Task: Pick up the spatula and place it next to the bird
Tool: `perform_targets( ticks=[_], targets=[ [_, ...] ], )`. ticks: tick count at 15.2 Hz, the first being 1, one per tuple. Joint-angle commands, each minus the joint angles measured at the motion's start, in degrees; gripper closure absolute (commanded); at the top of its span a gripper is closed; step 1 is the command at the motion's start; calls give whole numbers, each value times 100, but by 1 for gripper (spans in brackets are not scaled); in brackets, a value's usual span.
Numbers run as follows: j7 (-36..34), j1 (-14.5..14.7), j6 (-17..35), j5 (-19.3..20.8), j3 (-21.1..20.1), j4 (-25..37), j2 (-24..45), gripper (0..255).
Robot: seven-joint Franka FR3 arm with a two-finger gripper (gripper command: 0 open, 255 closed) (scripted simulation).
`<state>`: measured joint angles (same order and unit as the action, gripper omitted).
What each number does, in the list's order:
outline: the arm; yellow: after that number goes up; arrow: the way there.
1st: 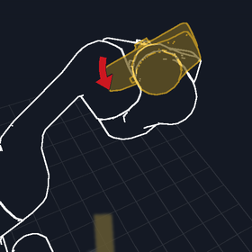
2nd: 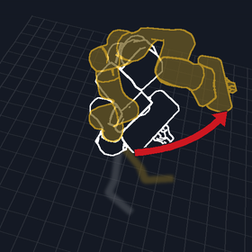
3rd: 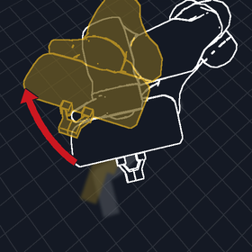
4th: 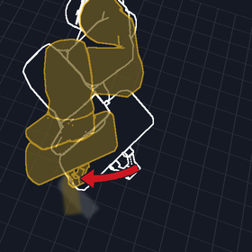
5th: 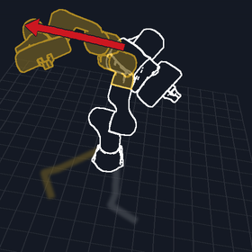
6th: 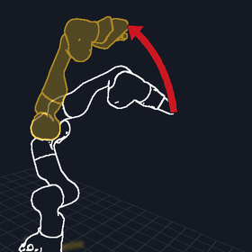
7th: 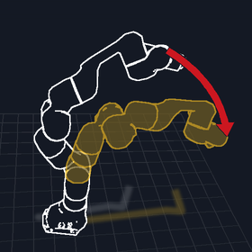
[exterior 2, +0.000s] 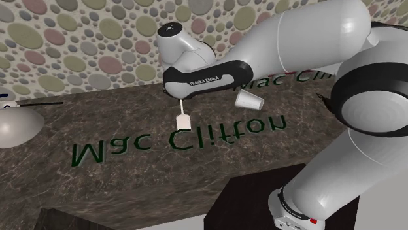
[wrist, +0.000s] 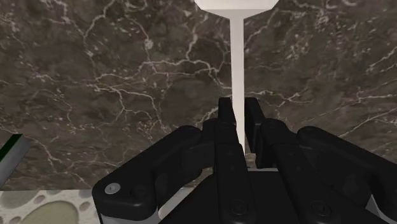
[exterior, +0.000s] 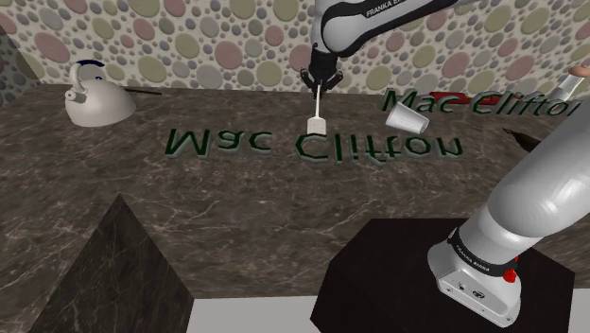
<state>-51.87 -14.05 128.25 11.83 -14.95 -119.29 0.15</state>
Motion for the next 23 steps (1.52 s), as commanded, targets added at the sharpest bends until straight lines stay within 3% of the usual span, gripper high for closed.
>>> perform_targets(
  ticks=[1, 3, 13, 23],
  targets=[
    [45, 0, -149, -38, -1, 113, -44, 255],
    [68, 1, -228, -59, -1, 166, -72, 255],
    [1353, -338, 139, -548, 696, -1756, -1827, 255],
    [2667, -731, 63, -449, 1696, -3065, -3335, 255]
  ],
)
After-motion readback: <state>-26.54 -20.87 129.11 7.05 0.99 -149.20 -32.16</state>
